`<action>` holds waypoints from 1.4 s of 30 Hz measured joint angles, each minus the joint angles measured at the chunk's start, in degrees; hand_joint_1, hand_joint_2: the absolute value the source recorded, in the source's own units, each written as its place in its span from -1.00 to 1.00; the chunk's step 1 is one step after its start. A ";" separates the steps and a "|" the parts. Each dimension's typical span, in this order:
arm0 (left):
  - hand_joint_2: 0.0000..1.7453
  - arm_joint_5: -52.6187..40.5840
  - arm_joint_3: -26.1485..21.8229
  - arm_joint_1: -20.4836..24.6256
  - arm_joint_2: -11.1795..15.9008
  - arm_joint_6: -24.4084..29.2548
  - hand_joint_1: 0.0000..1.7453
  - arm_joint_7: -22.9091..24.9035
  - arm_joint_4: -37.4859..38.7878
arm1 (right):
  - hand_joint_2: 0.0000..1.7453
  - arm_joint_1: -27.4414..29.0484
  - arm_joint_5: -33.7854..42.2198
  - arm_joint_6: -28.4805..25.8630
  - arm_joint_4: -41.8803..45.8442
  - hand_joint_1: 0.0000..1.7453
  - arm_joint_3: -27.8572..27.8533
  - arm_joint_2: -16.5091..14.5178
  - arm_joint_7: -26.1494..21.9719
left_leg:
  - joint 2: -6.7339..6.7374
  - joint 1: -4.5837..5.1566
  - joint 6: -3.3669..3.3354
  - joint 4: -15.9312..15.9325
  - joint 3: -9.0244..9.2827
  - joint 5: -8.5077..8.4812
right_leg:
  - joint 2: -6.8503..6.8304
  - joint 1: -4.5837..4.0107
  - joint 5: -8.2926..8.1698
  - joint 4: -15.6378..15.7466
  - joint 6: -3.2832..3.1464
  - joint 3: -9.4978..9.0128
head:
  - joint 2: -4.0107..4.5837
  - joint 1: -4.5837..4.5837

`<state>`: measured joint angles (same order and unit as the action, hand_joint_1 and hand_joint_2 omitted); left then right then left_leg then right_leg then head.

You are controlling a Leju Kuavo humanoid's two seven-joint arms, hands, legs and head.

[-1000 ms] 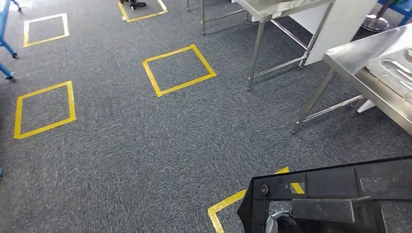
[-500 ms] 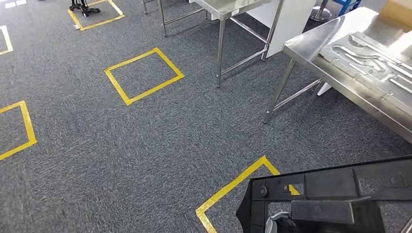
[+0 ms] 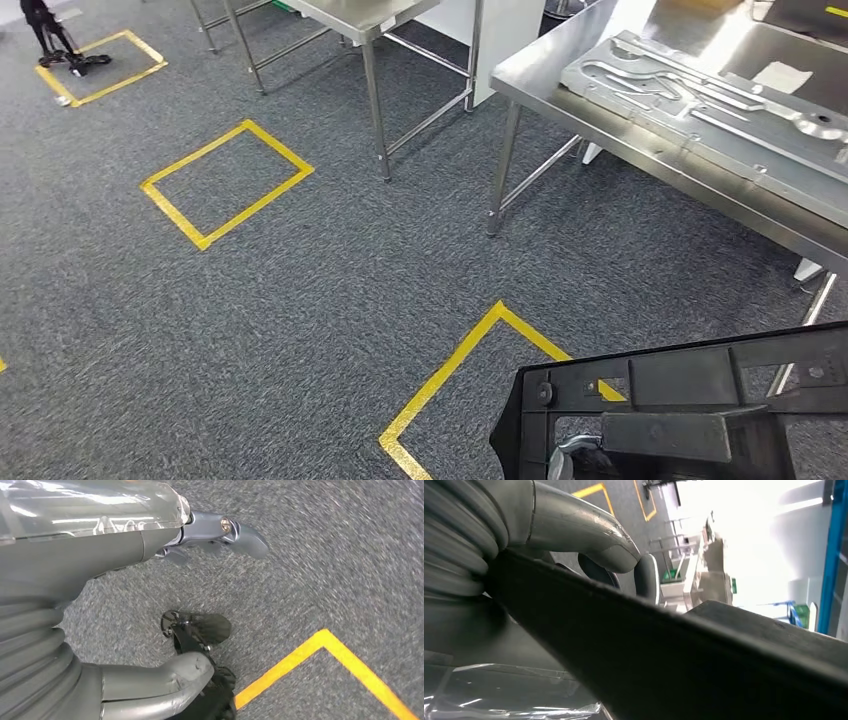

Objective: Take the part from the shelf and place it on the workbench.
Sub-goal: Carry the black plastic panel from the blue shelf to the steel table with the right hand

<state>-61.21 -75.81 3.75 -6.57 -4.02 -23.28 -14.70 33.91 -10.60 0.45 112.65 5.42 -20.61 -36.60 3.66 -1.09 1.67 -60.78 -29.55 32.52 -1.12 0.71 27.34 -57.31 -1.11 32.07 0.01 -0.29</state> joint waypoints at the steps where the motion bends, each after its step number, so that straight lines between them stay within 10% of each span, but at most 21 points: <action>1: 1.00 0.00 0.00 -0.11 0.02 -0.01 -1.00 -0.02 0.01 | 1.00 -0.05 -0.02 0.01 0.00 1.00 0.00 -0.03 -0.01 | -1.77 -0.09 0.10 -3.54 -1.60 1.90 | 0.66 0.00 -0.05 0.02 -0.22 0.04 | 0.00 -0.14; 4: 1.00 0.00 -0.02 -0.58 0.08 0.00 -1.00 -0.04 0.02 | 1.00 -0.08 -0.05 0.03 -0.03 1.00 -0.01 -0.05 0.00 | -3.28 -0.12 0.25 -12.66 -6.28 4.73 | 3.13 -0.14 -0.08 -0.10 -0.48 0.05 | -0.01 -0.28; 8: 1.00 -0.01 -0.01 -0.57 0.08 -0.01 -1.00 -0.08 0.02 | 1.00 -0.09 -0.09 0.04 -0.04 1.00 -0.02 -0.05 0.01 | -6.40 -0.43 -0.14 -1.72 -2.33 -2.40 | 6.49 -0.11 0.16 -0.77 -0.04 0.10 | -0.01 -0.33; 10: 1.00 -0.03 -0.02 -0.57 0.08 -0.02 -1.00 -0.08 0.02 | 1.00 -0.12 -0.17 0.08 -0.04 1.00 -0.01 -0.05 0.00 | -8.43 -0.45 -0.57 2.04 -0.96 -3.35 | 7.92 -0.07 0.17 -1.17 0.65 0.62 | -0.01 -0.36; 12: 1.00 -0.07 -0.02 -0.44 0.07 -0.02 -1.00 -0.09 0.02 | 1.00 -0.04 -0.28 0.11 -0.04 1.00 -0.02 -0.05 0.00 | -7.59 -0.29 -1.23 2.31 -0.80 -3.37 | 9.27 0.03 -0.14 -1.04 1.53 1.04 | -0.01 -0.34; 17: 1.00 -0.15 -0.02 -0.42 -0.08 -0.04 -1.00 -0.22 0.06 | 1.00 -0.12 -0.56 0.15 -0.01 1.00 -0.04 -0.05 0.01 | -3.40 -0.32 -3.04 3.47 -0.43 -4.08 | 2.37 -0.09 5.48 -10.57 2.55 5.78 | 0.00 0.46; 20: 1.00 -0.17 -0.03 -0.55 -0.08 -0.04 -1.00 -0.24 0.06 | 1.00 -0.09 -0.73 0.16 -0.05 1.00 -0.04 -0.05 0.01 | -0.73 -0.10 -3.04 3.42 -0.48 -3.91 | 1.37 0.16 7.25 -17.18 2.89 8.95 | -0.01 0.50; 25: 1.00 -0.23 -0.02 -0.34 -0.17 -0.05 -1.00 -0.25 0.09 | 1.00 -0.21 -0.83 0.19 -0.04 1.00 -0.04 -0.05 0.02 | 2.37 0.30 -2.00 3.31 0.50 -3.06 | -3.45 -0.66 0.68 -1.41 1.68 0.08 | -0.01 0.46; 28: 1.00 -0.23 -0.02 -0.08 -0.19 -0.07 -1.00 -0.26 0.10 | 1.00 -0.10 -0.86 0.21 -0.02 1.00 -0.05 -0.05 0.03 | 3.71 0.37 -1.10 3.28 1.09 -2.61 | -2.13 -0.83 0.54 -0.49 0.91 -0.10 | -0.01 0.37; 32: 1.00 -0.27 -0.03 -0.14 -0.19 -0.12 -1.00 -0.42 0.12 | 1.00 -0.16 -0.96 0.31 -0.02 1.00 -0.02 -0.07 0.11 | -2.16 -0.09 -0.13 -4.97 -2.27 2.57 | 0.61 -0.33 0.00 0.00 -0.23 -0.14 | 0.00 -0.14; 35: 1.00 -0.25 -0.04 -0.52 -0.14 -0.13 -1.00 -0.44 0.13 | 1.00 -0.16 -1.32 -0.14 -0.04 1.00 0.02 -0.07 0.38 | -3.21 -0.09 -0.04 -13.29 -6.61 4.81 | 3.09 -0.44 -0.02 -0.17 -0.39 -0.10 | 0.00 -0.26; 39: 1.00 -0.27 -0.07 -0.29 -0.03 -0.15 -1.00 -0.63 0.13 | 1.00 -0.12 -2.39 -1.21 -0.07 1.00 0.04 -0.07 0.95 | -3.89 -0.05 -0.62 -1.68 -2.52 -2.72 | 5.16 -0.53 0.42 -0.78 -0.02 -0.35 | -0.01 -0.42; 42: 1.00 -0.27 -0.12 -0.07 0.01 -0.20 -1.00 -0.85 0.13 | 1.00 -0.05 -3.22 -2.11 -0.07 1.00 0.12 -0.06 1.21 | -4.61 0.27 -1.60 1.90 -1.45 -3.35 | 5.71 -0.66 0.74 -1.08 0.99 0.03 | 0.00 -0.35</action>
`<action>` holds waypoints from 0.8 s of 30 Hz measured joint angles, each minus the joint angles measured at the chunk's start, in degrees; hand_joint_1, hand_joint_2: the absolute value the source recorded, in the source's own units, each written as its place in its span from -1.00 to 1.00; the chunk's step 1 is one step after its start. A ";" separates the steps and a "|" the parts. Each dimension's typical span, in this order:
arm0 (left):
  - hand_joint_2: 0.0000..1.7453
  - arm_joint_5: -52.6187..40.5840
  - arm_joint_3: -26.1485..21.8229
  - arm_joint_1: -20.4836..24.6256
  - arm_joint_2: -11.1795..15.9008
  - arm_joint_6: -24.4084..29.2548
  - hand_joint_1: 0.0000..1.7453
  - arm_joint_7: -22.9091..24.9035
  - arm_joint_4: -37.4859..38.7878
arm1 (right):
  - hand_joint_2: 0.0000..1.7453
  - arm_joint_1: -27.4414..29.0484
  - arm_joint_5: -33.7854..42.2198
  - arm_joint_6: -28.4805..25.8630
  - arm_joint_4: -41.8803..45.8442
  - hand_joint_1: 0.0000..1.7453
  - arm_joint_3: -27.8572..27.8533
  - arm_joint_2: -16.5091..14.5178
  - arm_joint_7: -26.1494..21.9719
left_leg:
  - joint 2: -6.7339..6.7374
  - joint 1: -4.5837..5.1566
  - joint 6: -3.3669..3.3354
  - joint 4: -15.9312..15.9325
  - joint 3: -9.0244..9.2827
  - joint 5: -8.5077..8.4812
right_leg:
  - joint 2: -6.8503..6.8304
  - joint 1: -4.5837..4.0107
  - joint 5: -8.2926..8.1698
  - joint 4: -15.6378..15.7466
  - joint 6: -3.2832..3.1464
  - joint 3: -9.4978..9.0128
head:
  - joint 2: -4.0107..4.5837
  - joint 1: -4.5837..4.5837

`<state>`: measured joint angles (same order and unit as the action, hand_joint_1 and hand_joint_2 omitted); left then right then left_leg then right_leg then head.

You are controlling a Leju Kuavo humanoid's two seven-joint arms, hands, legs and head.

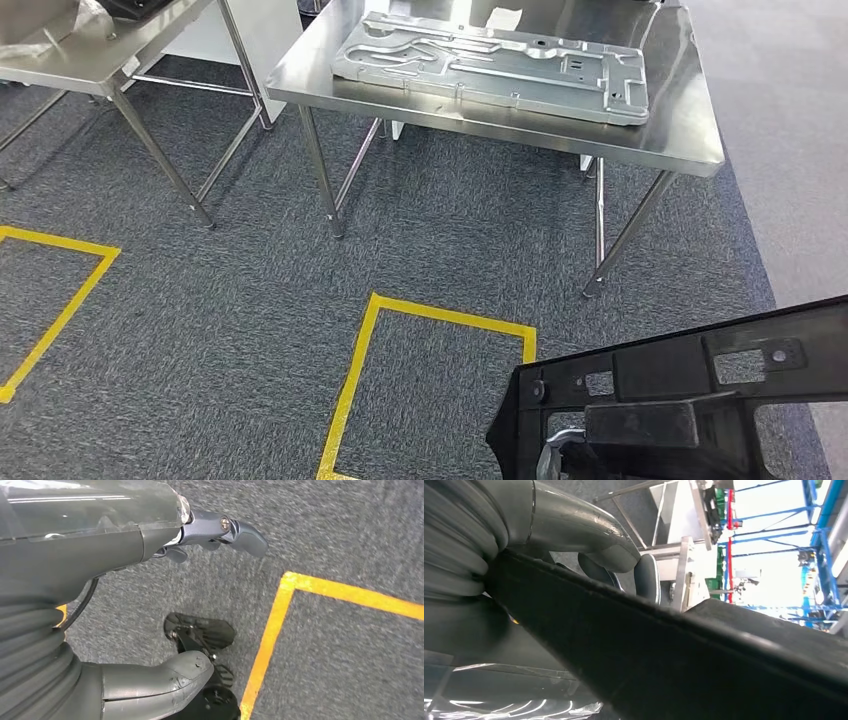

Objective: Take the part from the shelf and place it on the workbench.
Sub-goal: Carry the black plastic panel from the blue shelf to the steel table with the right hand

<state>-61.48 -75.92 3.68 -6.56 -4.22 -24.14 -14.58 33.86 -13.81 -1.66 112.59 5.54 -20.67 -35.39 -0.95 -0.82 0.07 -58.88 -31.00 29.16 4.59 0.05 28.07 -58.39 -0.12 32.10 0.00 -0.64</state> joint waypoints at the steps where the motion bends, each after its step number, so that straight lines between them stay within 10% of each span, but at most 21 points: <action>1: 1.00 -0.03 0.00 -0.01 -0.02 -0.01 -1.00 -0.04 0.00 | 1.00 0.02 -0.19 -0.27 0.01 1.00 0.04 0.01 0.04 | 0.06 -0.01 -0.43 0.04 0.02 -0.09 | 0.03 0.07 0.03 0.09 0.36 0.04 | 0.00 0.02; 4: 1.00 -0.22 -0.01 -0.07 -0.08 -0.02 -1.00 -0.11 0.00 | 1.00 -0.01 -0.67 -1.27 0.02 1.00 0.36 0.07 0.32 | 0.47 -0.22 -1.53 0.56 0.34 -0.45 | -1.97 0.18 1.87 -2.79 1.26 1.24 | 0.00 0.34; 7: 1.00 -0.47 -0.16 -0.38 0.01 -0.02 -1.00 -0.13 0.00 | 1.00 -0.14 -0.95 -2.12 -0.03 1.00 1.01 0.37 0.60 | 1.26 -0.12 -2.00 0.58 0.45 -0.21 | -4.00 0.36 6.70 -13.58 1.85 7.03 | 0.00 0.76; 9: 1.00 -0.65 -0.25 -0.45 0.07 -0.02 -1.00 -0.13 0.00 | 1.00 -0.14 -1.03 -2.47 -0.09 1.00 1.37 0.61 0.76 | 1.61 -0.07 -1.95 0.57 0.78 0.14 | -4.22 0.45 6.16 -15.99 1.92 8.75 | 0.00 0.77; 13: 1.00 -0.81 -0.27 -0.40 0.06 -0.02 -1.00 -0.16 0.00 | 1.00 -0.25 -1.18 -3.04 -0.11 1.00 1.89 0.84 0.90 | 1.83 0.09 -1.38 0.63 2.13 1.22 | -5.01 -0.01 -0.74 -3.07 0.67 2.56 | 0.00 0.78; 19: 1.00 -0.91 -0.31 -0.20 0.30 -0.07 -1.00 -0.21 0.01 | 1.00 -0.82 -1.31 -6.83 -0.60 1.00 3.65 1.57 2.26 | 1.97 0.16 0.40 -0.64 2.86 3.23 | -4.73 0.20 -0.53 1.09 -0.94 -0.32 | 0.00 0.61; 22: 1.00 -0.92 -0.40 -0.27 0.61 -0.14 -1.00 -0.22 0.02 | 1.00 -1.38 -1.37 -7.94 -1.15 1.00 4.46 1.97 2.85 | 1.46 0.03 0.96 -11.54 -3.18 7.44 | -4.49 0.30 0.19 1.48 -1.59 -1.55 | 0.00 0.30; 24: 1.00 -0.92 -0.54 -0.47 0.78 -0.13 -1.00 -0.19 0.02 | 1.00 -1.47 -1.38 -8.14 -1.56 1.00 4.68 2.22 2.93 | 1.45 0.02 1.19 -15.53 -6.65 6.99 | -4.16 0.25 1.03 1.45 -1.59 -2.49 | 0.00 0.30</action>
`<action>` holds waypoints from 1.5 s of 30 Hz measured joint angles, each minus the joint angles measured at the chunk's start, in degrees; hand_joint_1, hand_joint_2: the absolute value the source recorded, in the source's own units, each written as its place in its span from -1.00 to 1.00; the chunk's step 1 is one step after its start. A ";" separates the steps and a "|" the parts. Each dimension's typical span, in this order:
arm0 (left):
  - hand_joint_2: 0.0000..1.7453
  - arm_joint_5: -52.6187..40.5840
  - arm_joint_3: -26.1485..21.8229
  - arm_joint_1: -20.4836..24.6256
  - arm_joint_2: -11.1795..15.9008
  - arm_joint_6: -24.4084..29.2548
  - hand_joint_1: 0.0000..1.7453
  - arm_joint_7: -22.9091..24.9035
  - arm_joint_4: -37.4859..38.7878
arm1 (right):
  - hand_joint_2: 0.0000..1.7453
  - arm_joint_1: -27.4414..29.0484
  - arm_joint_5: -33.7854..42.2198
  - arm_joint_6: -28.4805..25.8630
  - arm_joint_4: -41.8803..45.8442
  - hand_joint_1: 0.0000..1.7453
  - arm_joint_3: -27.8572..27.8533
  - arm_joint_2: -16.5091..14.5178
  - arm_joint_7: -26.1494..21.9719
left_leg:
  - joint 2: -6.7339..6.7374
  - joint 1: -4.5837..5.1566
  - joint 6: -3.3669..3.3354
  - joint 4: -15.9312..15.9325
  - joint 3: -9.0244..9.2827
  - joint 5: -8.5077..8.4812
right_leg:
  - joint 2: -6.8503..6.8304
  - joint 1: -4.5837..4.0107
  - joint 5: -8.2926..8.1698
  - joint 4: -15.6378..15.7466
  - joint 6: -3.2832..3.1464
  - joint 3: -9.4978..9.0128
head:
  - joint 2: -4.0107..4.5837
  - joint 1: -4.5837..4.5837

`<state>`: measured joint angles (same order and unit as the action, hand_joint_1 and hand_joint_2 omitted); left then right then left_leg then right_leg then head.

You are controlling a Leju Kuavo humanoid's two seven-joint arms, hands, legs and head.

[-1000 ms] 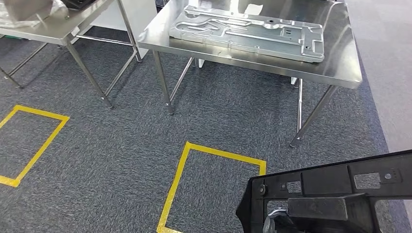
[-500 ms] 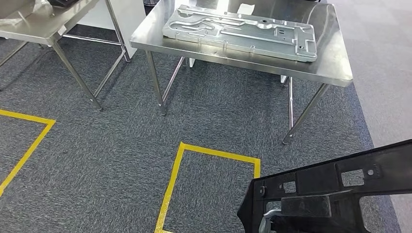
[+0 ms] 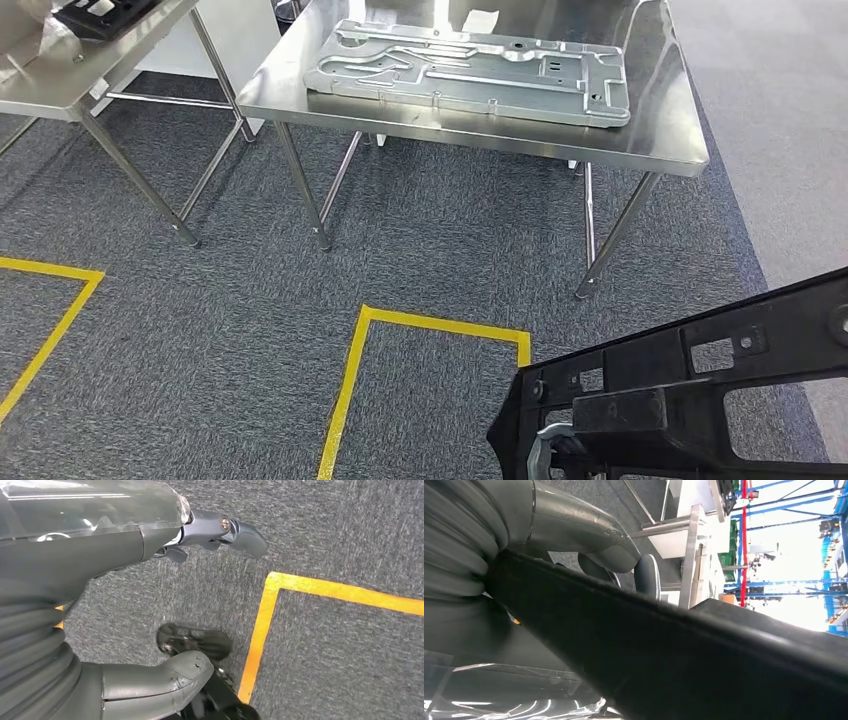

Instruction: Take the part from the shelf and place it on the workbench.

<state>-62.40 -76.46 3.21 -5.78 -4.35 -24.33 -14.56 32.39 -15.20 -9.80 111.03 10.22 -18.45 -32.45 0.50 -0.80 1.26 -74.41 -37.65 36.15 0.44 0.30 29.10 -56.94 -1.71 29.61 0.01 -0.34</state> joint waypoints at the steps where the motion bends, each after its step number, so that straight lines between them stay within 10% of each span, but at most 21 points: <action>1: 1.00 0.00 -0.08 -0.09 0.05 0.00 -1.00 0.01 0.00 | 1.00 -0.02 -0.01 -0.12 -0.19 1.00 0.08 0.10 0.07 | 0.00 0.00 0.00 1.31 -0.15 -2.07 | 0.18 0.00 0.48 -0.01 0.11 -0.66 | -0.01 -0.02; 4: 1.00 -0.08 -0.28 -0.16 0.26 -0.01 -1.00 0.09 0.00 | 1.00 -0.34 -0.37 -1.88 -0.59 1.00 0.26 0.33 1.35 | -0.13 0.13 -0.52 11.65 3.26 -8.92 | 0.47 -0.11 2.16 -0.09 0.74 -2.69 | 0.00 0.01; 9: 1.00 -1.42 -0.33 -0.01 0.59 -0.22 -1.00 0.50 0.00 | 1.00 -2.55 -1.93 -11.46 -0.90 1.00 0.57 0.90 5.20 | -0.28 0.31 -2.34 15.39 5.13 -8.66 | 0.49 -0.21 2.98 -1.29 2.17 -3.08 | -0.01 0.29; 15: 1.00 -2.92 -0.07 0.30 1.00 -0.57 -1.00 0.94 0.00 | 1.00 -8.30 -7.51 -24.88 -0.39 1.00 1.12 2.39 9.60 | -0.08 0.13 -3.28 15.94 7.31 -7.18 | -0.05 0.29 8.07 -17.01 3.42 8.44 | 0.00 0.75; 20: 1.00 -3.05 0.33 0.34 1.09 -0.68 -1.00 1.15 0.05 | 1.00 -10.21 -8.64 -26.54 -0.24 1.00 1.85 3.34 10.82 | -0.22 0.21 -2.44 16.11 10.16 -4.80 | -0.66 0.04 -2.44 -4.35 2.36 6.77 | -0.01 0.80; 24: 1.00 -3.06 0.56 0.48 1.21 -0.69 -1.00 1.16 0.11 | 1.00 -10.52 -8.70 -26.64 0.05 1.00 2.29 3.69 10.94 | -0.08 0.25 -0.93 15.67 11.11 -4.90 | -0.34 -0.19 -3.11 -1.98 1.10 5.67 | -0.01 0.78; 29: 1.00 -3.33 0.66 0.73 1.42 -0.70 -1.00 1.28 0.17 | 1.00 -11.47 -12.11 -28.88 0.21 1.00 2.57 3.72 10.51 | -0.16 -0.02 -0.08 2.01 3.01 -0.18 | -0.19 -0.16 -1.42 -1.22 -0.24 2.58 | 0.01 0.26; 31: 1.00 -3.82 0.73 0.59 1.55 -0.70 -1.00 1.42 0.17 | 1.00 -12.29 -17.48 -29.80 0.42 1.00 2.43 3.28 9.88 | -0.16 0.00 -0.16 1.39 0.74 1.09 | 0.15 -0.34 -0.48 -1.25 -0.29 1.45 | 0.01 0.26; 35: 1.00 -4.38 0.85 0.56 1.89 -0.76 -1.00 1.51 0.20 | 1.00 -14.84 -27.98 -30.06 1.49 1.00 2.08 1.29 8.96 | -0.32 0.49 -1.42 12.50 2.48 -8.11 | 0.54 -0.72 1.58 -1.37 0.13 -1.09 | 0.00 0.31; 39: 1.00 -5.22 1.02 0.57 2.15 -0.91 -1.00 1.60 0.36 | 1.00 -16.71 -37.78 -30.17 2.85 1.00 1.13 -0.16 9.97 | -0.58 0.65 -2.45 14.58 3.53 -10.08 | 0.69 -0.84 2.09 -2.32 1.37 -1.67 | -0.01 0.39; 45: 1.00 -7.30 2.39 1.26 2.24 -1.53 -1.00 1.67 0.46 | 1.00 -22.75 -74.75 -30.18 4.31 1.00 -6.16 -0.05 11.71 | -0.66 0.19 -3.39 15.73 5.80 -9.04 | 0.04 -0.05 7.00 -16.82 3.22 8.36 | 0.01 0.83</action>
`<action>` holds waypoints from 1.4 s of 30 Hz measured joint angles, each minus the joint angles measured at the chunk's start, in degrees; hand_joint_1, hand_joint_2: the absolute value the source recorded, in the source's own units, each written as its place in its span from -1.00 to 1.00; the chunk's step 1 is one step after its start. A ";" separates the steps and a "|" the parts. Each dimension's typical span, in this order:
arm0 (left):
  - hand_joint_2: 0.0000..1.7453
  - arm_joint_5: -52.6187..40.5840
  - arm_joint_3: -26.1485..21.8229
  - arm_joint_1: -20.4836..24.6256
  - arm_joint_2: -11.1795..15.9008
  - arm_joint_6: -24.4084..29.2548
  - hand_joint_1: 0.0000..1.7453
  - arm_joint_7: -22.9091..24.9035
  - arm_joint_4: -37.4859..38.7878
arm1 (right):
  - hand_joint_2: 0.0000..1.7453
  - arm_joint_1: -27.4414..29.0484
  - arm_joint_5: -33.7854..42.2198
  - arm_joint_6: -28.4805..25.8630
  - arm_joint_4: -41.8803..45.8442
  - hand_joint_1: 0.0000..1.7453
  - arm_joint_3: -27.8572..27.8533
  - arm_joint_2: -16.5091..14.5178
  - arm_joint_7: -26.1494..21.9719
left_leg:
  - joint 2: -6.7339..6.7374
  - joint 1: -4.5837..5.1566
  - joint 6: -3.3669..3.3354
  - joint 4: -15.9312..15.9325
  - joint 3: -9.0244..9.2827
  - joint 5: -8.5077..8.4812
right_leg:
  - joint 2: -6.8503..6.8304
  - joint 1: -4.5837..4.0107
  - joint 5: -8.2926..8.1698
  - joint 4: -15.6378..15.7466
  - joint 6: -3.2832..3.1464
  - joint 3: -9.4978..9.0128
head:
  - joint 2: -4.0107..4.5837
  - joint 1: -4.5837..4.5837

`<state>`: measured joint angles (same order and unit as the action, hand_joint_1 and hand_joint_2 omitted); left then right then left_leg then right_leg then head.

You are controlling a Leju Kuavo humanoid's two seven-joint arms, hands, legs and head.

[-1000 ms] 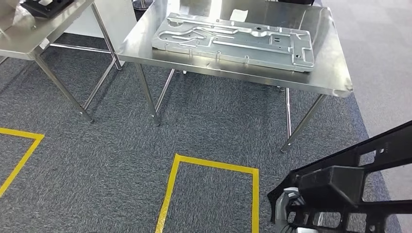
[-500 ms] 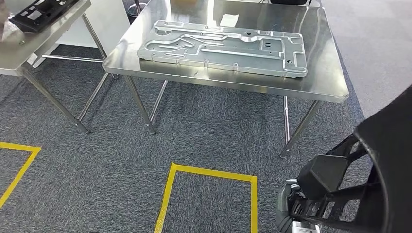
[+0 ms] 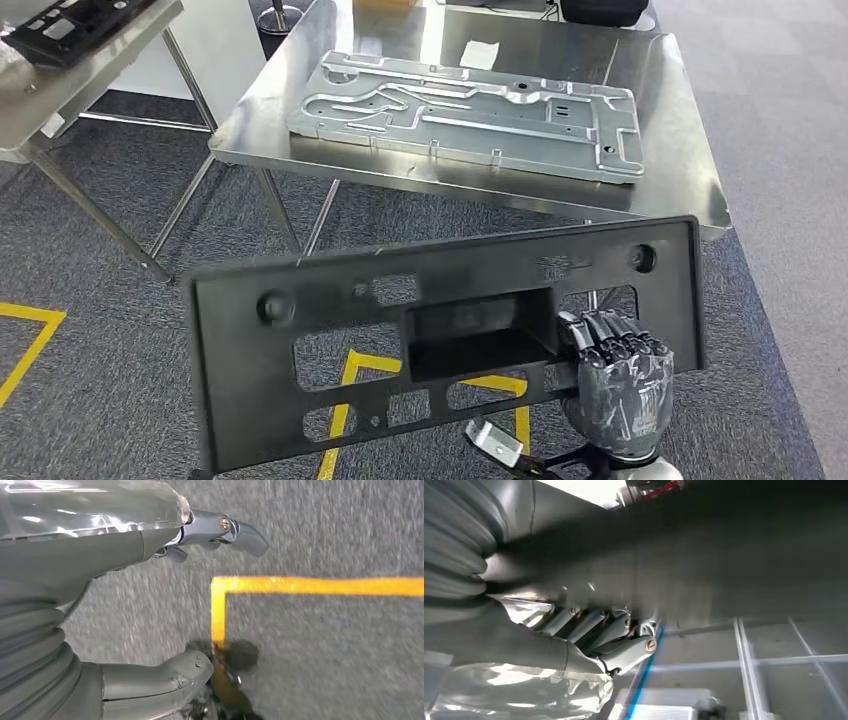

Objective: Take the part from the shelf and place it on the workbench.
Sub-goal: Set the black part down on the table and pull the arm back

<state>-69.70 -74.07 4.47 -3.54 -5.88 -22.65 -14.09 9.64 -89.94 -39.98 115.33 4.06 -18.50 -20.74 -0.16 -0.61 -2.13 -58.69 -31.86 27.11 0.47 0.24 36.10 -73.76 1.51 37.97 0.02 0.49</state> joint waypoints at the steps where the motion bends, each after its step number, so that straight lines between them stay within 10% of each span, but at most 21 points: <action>1: 1.00 -0.08 0.15 -0.01 0.00 -0.10 -1.00 0.04 0.02 | 1.00 -0.43 -1.23 0.02 -0.05 1.00 -1.73 0.10 -0.81 | -0.13 -0.02 0.04 0.00 0.38 0.39 | -0.08 0.19 0.10 -0.65 0.18 1.39 | -0.01 0.03; 5: 1.00 -0.10 0.81 -0.12 -0.01 -0.22 -1.00 0.15 0.09 | 1.00 -2.19 -0.33 0.02 -0.05 1.00 -6.15 0.27 -2.33 | -0.29 0.00 0.82 0.02 2.59 2.30 | -0.40 0.12 -9.10 10.96 -0.48 -0.54 | 0.00 -0.02; 7: 1.00 -0.18 1.06 0.10 0.03 -0.23 -1.00 0.16 0.10 | 1.00 -2.74 -0.15 0.02 -0.13 1.00 -7.60 0.25 -4.08 | -0.20 0.08 1.53 0.08 3.20 2.96 | -0.52 -0.27 -11.08 14.27 -1.29 -1.37 | -0.01 -0.16; 11: 1.00 -0.78 1.30 0.45 0.09 -0.48 -1.00 0.18 0.13 | 1.00 -4.11 -0.06 0.03 -1.51 1.00 -9.70 0.40 -5.00 | -0.11 0.04 2.82 -3.26 2.52 2.86 | -0.30 -0.11 -10.53 15.30 -2.91 -3.24 | -0.01 -0.44; 16: 1.00 -0.96 1.33 0.48 0.38 -0.64 -1.00 0.17 0.17 | 1.00 -4.97 -0.06 0.03 -3.68 1.00 -10.50 1.00 -4.91 | -0.08 -0.15 3.38 -15.68 -6.38 8.20 | -0.19 -0.14 -8.50 15.60 -3.63 -5.85 | -0.01 -0.69; 21: 1.00 -0.98 1.33 0.39 0.70 -0.58 -1.00 0.14 0.21 | 1.00 -5.61 -0.06 0.03 -5.34 1.00 -11.14 1.52 -5.31 | -0.04 0.19 2.52 -2.89 -4.50 -1.40 | -0.04 -0.31 -5.71 15.49 -2.81 -9.16 | -0.02 -0.62; 25: 1.00 -1.04 1.40 0.25 0.89 -0.57 -1.00 0.13 0.27 | 1.00 -6.03 -0.06 0.01 -5.78 1.00 -11.69 1.66 -6.65 | -0.10 0.30 1.18 -0.90 -3.17 -2.25 | 0.06 -0.36 -5.17 14.49 -1.53 -9.87 | -0.01 -0.51; 31: 1.00 -1.09 1.66 0.47 0.92 -0.57 -1.00 0.02 0.30 | 1.00 -7.00 -0.03 0.03 -5.78 1.00 -14.25 1.68 -7.58 | -0.20 0.05 0.19 -0.11 -0.57 -0.65 | -0.15 0.37 -1.10 0.89 0.09 0.21 | -0.02 -0.16; 36: 1.00 -0.98 1.68 0.40 0.90 -0.50 -1.00 -0.01 0.43 | 1.00 -6.89 -0.04 0.03 -5.72 1.00 -15.66 1.69 -4.52 | -0.31 0.07 1.02 -0.03 2.59 1.84 | -0.36 0.32 -9.77 12.26 -0.44 -1.20 | -0.01 -0.18; 42: 1.00 -0.74 1.66 0.46 0.97 -0.21 -1.00 -0.04 0.54 | 1.00 -4.64 -0.04 0.01 -3.69 1.00 -14.57 2.89 4.42 | -0.15 -0.01 3.00 -3.54 3.35 3.30 | -0.29 0.15 -9.91 15.53 -2.95 -4.70 | 0.00 -0.56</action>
<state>-70.44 -72.41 4.93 -2.57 -6.09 -22.70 -13.56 5.00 -89.99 -39.98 111.65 -10.52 -15.61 -16.32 -0.31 -0.62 0.87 -62.23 -28.51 30.41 0.18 0.39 26.19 -58.23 -1.44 33.27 0.02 -0.07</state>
